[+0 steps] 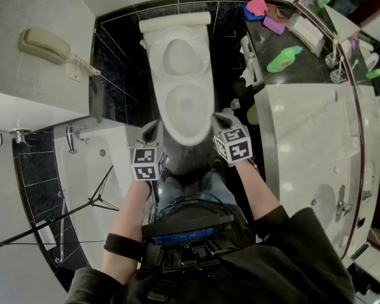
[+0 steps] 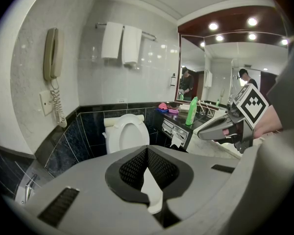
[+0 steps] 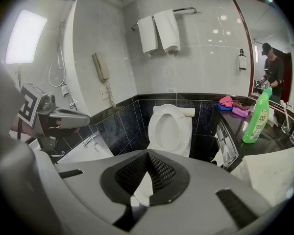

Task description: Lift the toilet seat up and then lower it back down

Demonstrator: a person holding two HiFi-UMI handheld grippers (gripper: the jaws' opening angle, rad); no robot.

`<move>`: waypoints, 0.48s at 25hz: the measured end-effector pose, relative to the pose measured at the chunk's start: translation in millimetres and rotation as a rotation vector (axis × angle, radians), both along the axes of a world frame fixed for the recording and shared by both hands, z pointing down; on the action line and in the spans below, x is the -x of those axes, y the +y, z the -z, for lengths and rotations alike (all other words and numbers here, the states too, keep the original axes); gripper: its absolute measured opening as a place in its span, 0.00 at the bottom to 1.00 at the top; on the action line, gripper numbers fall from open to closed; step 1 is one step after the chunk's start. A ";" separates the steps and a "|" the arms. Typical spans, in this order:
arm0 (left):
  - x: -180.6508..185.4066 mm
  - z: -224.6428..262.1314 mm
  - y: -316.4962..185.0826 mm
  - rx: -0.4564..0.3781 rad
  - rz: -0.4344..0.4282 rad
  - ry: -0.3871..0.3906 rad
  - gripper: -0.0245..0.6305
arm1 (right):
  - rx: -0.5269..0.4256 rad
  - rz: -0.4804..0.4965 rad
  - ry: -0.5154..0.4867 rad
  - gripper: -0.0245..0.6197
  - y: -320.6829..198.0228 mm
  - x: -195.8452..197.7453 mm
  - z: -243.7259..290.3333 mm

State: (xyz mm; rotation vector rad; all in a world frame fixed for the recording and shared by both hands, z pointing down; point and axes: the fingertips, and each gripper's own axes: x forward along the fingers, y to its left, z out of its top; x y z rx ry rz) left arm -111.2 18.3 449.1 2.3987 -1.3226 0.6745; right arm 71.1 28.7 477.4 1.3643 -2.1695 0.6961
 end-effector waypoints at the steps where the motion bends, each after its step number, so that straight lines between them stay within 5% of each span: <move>1: 0.4 -0.3 -0.3 0.000 0.000 0.000 0.05 | 0.000 0.000 0.001 0.05 -0.3 0.1 0.1; 12: -2.7 1.7 0.3 0.007 -0.002 0.009 0.05 | -0.001 0.002 0.002 0.05 -1.1 -1.5 -3.5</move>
